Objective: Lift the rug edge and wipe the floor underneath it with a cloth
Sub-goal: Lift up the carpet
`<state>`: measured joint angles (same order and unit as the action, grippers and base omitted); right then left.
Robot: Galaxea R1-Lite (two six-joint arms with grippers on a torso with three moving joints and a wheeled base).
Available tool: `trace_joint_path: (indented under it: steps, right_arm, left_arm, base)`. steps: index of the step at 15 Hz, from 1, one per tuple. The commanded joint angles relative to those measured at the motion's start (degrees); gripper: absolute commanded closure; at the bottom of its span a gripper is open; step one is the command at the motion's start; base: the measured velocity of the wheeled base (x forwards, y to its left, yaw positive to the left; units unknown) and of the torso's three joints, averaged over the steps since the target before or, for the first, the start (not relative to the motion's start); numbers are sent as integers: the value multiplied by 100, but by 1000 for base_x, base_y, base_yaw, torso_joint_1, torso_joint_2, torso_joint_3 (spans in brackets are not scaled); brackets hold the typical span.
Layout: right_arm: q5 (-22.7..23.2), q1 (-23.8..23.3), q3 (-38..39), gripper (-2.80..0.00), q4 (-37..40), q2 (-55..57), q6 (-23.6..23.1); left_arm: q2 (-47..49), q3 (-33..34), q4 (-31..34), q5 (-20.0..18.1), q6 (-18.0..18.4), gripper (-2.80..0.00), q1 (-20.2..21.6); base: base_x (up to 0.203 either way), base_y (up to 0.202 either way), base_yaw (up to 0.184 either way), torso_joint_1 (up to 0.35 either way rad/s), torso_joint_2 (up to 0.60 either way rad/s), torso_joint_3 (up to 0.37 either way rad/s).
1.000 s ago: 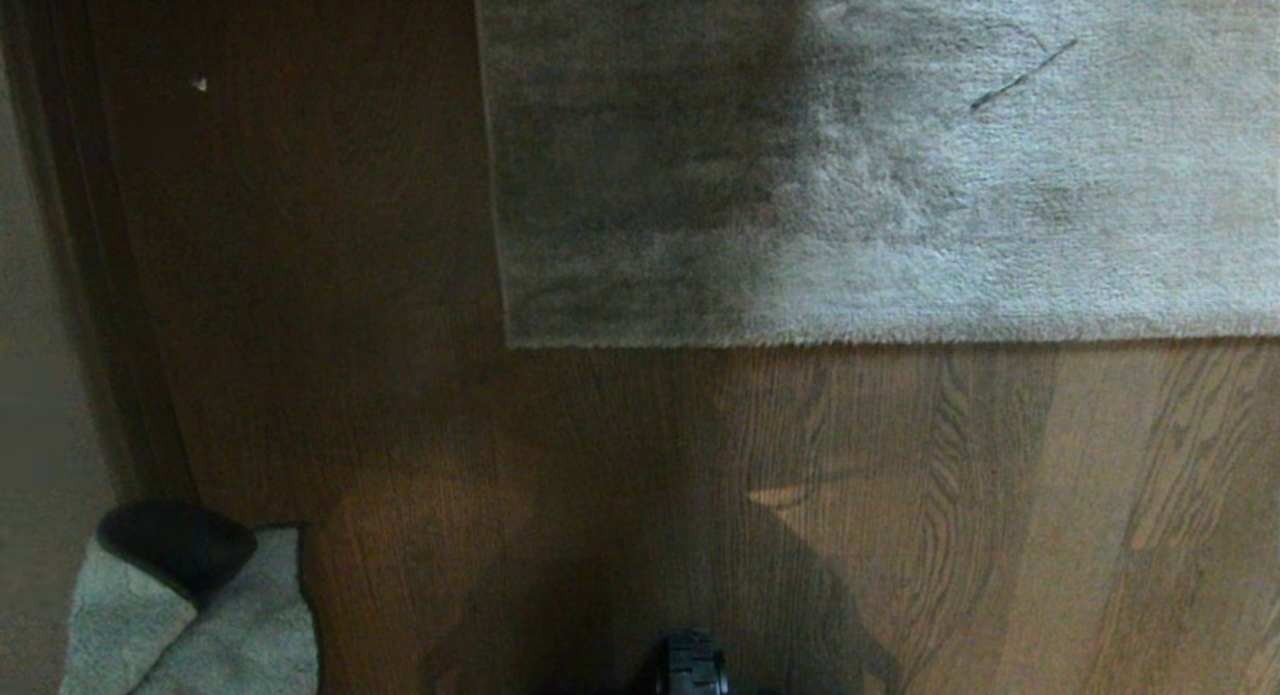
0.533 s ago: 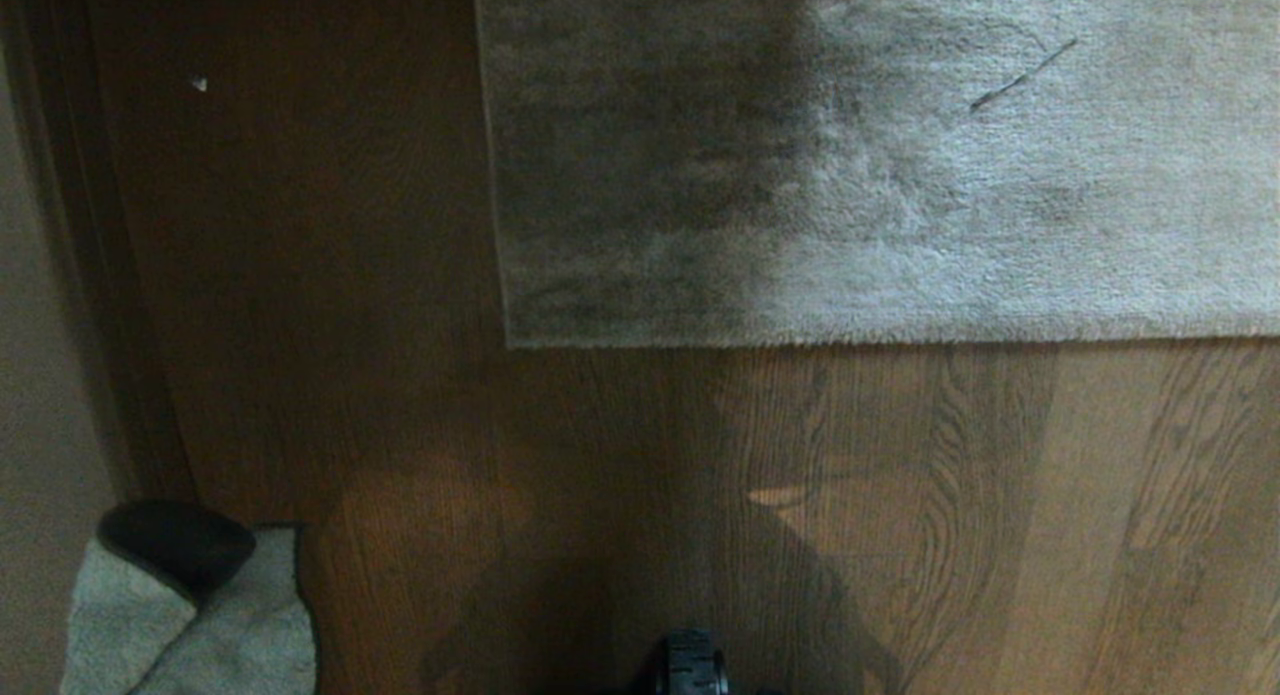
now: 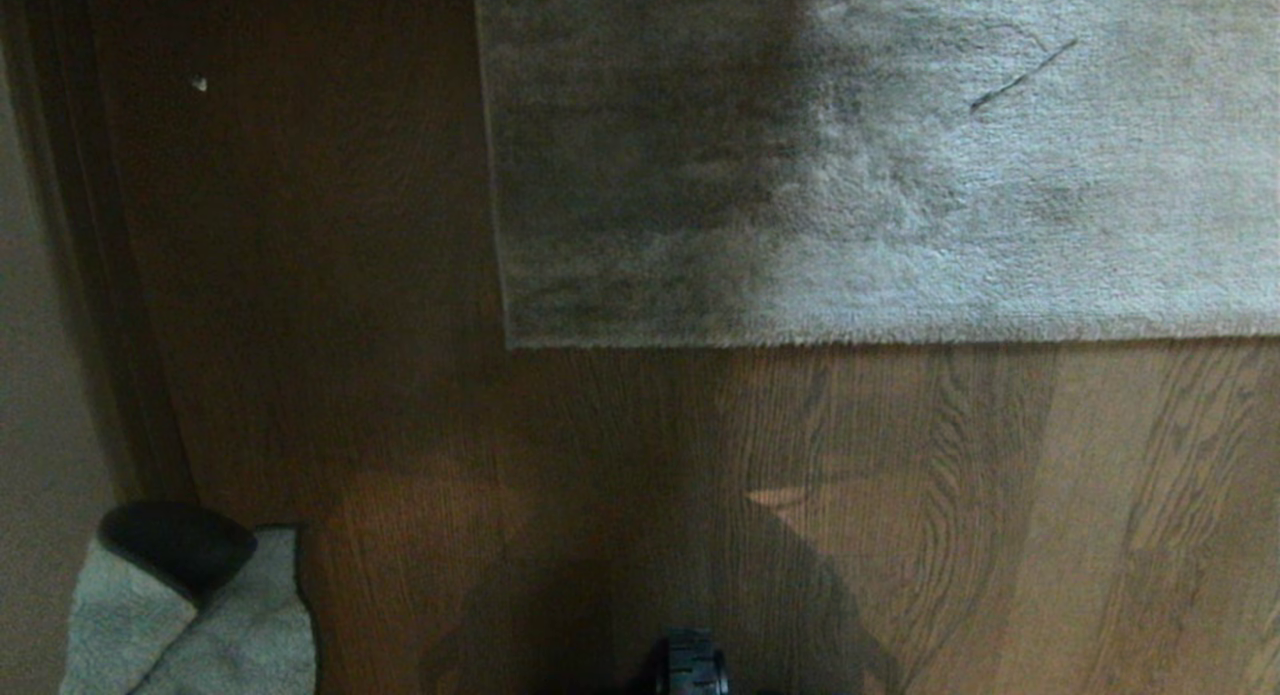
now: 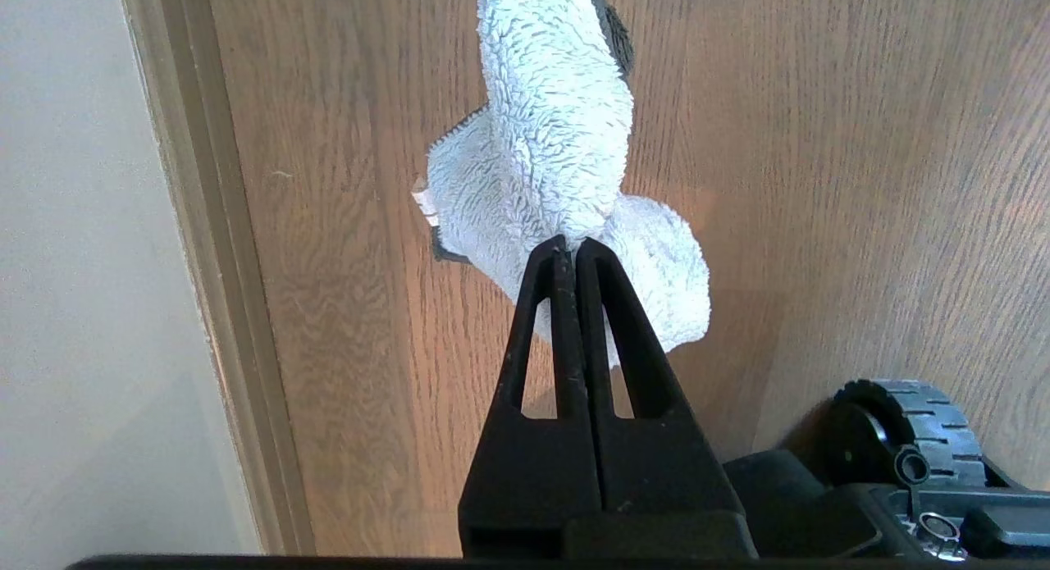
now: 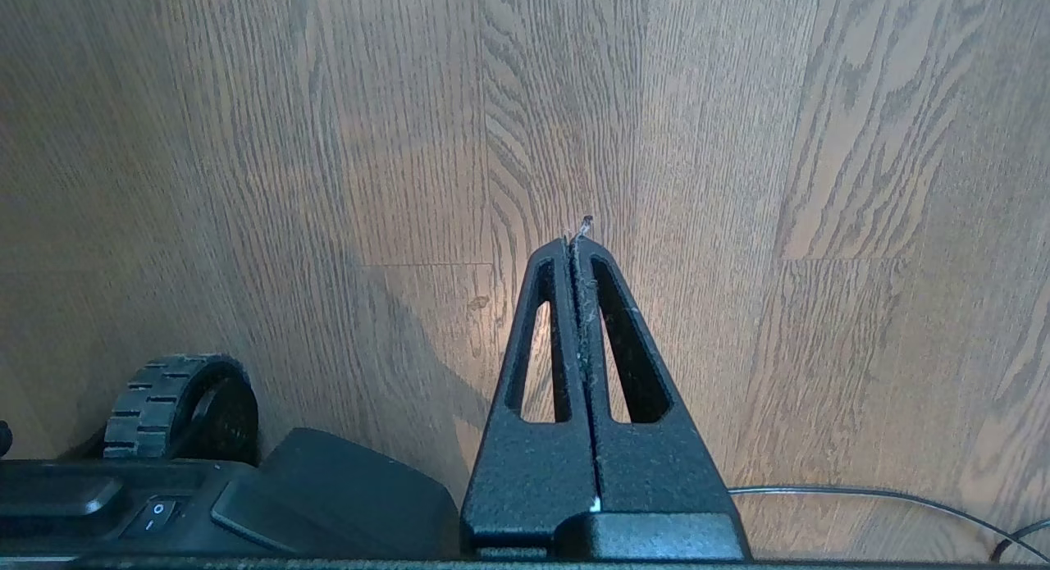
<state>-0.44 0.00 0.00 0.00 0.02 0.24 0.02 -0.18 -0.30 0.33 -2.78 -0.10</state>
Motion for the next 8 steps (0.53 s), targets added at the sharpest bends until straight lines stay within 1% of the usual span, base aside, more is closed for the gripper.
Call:
trace_joint_path:
  steps: [1,8]
  right_arm:
    - [0,0,0,0,0,-2,2]
    - [0,5,0,0,0,-2,2]
  left_arm:
    - [-2,1,-5,2,-3,0,1]
    - [-2,1,-5,2,-3,0,1]
  base:
    - [0,0,0,0,0,0]
    - [0,0,0,0,0,0]
